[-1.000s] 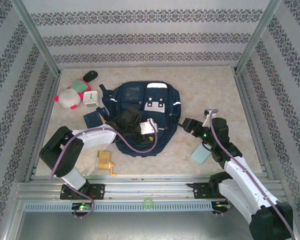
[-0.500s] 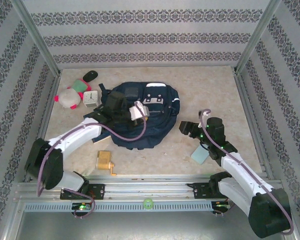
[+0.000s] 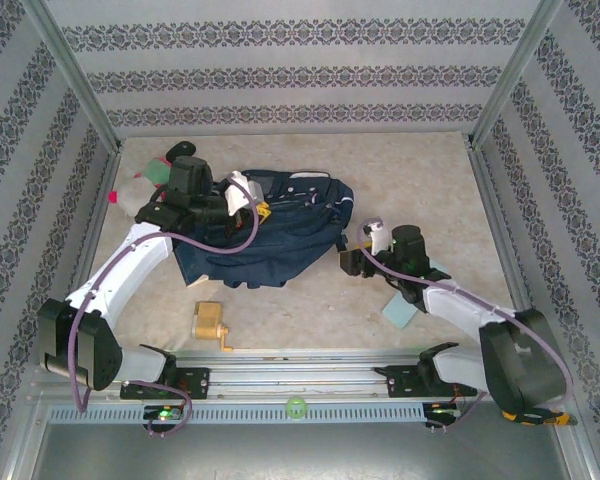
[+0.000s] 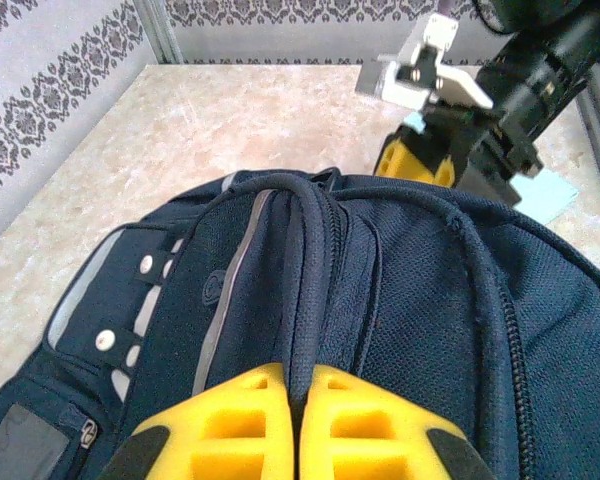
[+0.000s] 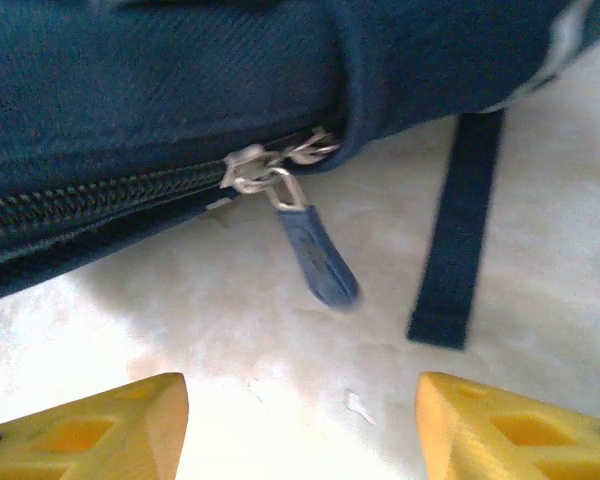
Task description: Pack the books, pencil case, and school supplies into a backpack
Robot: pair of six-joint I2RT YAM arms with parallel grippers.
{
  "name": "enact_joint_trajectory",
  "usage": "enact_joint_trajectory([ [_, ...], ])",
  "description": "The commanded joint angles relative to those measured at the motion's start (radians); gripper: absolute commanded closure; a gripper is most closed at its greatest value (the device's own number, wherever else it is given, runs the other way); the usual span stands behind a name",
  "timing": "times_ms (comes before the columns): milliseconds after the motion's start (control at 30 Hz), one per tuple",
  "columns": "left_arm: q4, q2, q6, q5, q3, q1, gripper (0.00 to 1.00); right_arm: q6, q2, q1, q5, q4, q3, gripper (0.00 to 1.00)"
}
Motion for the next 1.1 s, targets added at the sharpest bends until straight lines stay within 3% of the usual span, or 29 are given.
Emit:
enact_joint_trajectory([
  [0,0.025,-0.026,0.030,0.123,0.069,0.020,1.00,-0.130,0.053,0.026,-0.062,0.122,0.045,0.40],
  [233,0.013,-0.021,0.045,0.155,0.074,0.034,1.00,-0.226,0.123,0.023,-0.040,0.266,0.040,0.40],
  [400,0.000,-0.017,0.062,0.157,0.076,0.040,1.00,-0.265,0.129,0.014,-0.092,0.355,0.018,0.48],
  [500,0.002,-0.017,0.062,0.159,0.073,0.045,1.00,-0.262,0.138,0.002,-0.125,0.375,0.016,0.57],
  [800,0.051,-0.026,0.054,0.090,0.043,0.048,1.00,-0.234,0.123,-0.027,-0.209,0.394,-0.009,0.99],
  [1067,0.208,-0.061,-0.029,-0.051,-0.039,0.036,1.00,-0.175,0.060,-0.027,-0.262,0.360,-0.020,1.00],
])
